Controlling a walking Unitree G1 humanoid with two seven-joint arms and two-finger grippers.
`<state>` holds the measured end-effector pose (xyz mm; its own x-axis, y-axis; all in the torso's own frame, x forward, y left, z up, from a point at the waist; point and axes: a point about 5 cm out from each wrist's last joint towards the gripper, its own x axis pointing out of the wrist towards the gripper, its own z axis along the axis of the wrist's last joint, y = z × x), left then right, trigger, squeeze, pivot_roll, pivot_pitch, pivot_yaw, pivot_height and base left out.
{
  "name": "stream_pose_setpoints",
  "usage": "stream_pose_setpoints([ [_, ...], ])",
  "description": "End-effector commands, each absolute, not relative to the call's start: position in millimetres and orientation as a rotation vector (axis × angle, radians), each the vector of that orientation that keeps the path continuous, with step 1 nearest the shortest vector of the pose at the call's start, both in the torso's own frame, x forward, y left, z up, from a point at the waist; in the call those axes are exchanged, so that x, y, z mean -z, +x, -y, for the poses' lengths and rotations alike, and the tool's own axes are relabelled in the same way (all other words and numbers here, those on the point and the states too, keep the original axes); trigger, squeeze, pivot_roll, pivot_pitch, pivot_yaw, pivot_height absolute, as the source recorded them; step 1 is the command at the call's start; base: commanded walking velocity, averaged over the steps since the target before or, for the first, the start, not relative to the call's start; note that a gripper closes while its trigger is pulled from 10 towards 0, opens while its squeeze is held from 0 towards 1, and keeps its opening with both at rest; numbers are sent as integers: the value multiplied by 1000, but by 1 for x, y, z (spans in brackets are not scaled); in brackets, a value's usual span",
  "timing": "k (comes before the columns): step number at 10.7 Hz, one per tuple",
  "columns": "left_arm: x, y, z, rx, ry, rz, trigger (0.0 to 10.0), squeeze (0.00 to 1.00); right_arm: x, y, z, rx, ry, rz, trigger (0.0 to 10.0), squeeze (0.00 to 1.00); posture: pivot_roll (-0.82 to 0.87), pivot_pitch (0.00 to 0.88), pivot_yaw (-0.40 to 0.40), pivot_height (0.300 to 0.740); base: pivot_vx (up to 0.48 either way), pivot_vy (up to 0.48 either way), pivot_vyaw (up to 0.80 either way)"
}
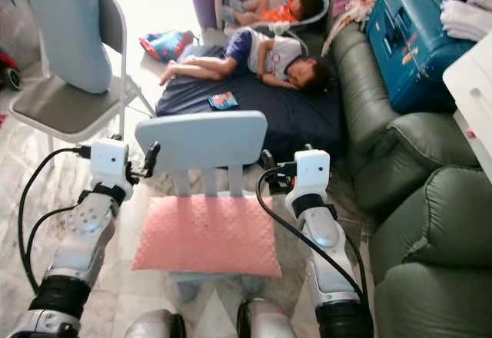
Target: Move the pillow to the sofa
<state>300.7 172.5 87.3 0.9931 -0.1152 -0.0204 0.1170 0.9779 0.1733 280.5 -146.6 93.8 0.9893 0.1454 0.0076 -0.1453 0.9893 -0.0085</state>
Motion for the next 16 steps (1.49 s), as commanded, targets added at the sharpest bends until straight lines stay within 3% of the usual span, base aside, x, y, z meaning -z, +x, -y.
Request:
stream_pose_setpoints([
  [1,-86,298,-174,118,175,-25,10000,0,-97,280,150,-139,-8,20,10000,0,-80,131,-26,740,0,0,0],
  [4,-77,292,-176,131,193,-60,10000,0,-92,274,153,-126,-2,1,10000,0,-84,143,-24,740,0,0,0],
  [13,-75,286,-176,125,192,-78,10000,0,-90,271,155,-134,-6,-12,10000,0,-87,166,-33,593,0,0,0],
  [16,-76,287,-177,110,194,-75,10000,0,-91,273,154,-143,-16,-6,10000,0,-87,161,-40,593,0,0,0],
])
